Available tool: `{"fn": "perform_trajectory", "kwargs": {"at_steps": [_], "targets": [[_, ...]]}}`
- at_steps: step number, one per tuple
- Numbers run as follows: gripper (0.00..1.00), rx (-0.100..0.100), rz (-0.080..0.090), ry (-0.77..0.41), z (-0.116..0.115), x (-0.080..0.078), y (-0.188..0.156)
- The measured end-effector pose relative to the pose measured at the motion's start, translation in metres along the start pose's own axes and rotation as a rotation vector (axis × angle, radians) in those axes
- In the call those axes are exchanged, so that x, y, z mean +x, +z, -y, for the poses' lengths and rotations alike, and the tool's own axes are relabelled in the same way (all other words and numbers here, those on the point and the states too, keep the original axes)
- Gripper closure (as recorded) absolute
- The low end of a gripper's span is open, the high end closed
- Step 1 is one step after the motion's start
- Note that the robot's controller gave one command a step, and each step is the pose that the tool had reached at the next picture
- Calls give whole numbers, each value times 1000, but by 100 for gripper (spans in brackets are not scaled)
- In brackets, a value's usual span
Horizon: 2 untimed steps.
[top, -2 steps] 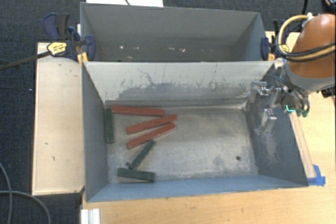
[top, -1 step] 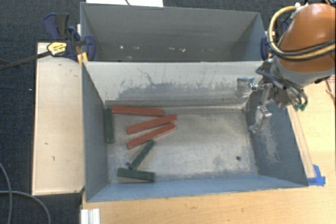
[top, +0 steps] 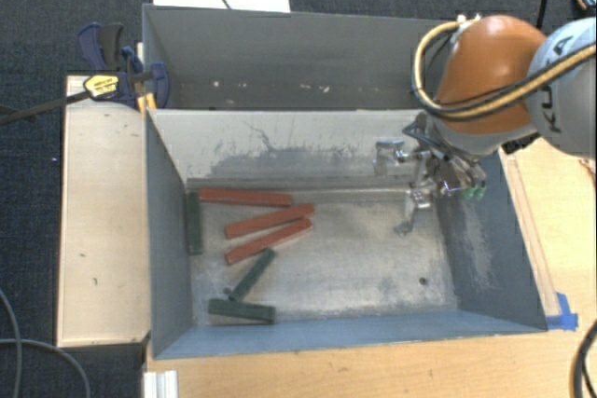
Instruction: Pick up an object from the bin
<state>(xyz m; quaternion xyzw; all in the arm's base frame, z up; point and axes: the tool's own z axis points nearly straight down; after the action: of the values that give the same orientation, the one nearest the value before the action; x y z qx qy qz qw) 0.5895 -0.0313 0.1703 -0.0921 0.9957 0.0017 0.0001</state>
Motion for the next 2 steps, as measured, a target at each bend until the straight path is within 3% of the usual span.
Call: {"fn": "perform_trajectory", "kwargs": {"at_steps": [1, 2], "targets": [[0, -2, -5, -92, -65, -8, 96], [0, 1, 5, -47, -125, -24, 100]]}}
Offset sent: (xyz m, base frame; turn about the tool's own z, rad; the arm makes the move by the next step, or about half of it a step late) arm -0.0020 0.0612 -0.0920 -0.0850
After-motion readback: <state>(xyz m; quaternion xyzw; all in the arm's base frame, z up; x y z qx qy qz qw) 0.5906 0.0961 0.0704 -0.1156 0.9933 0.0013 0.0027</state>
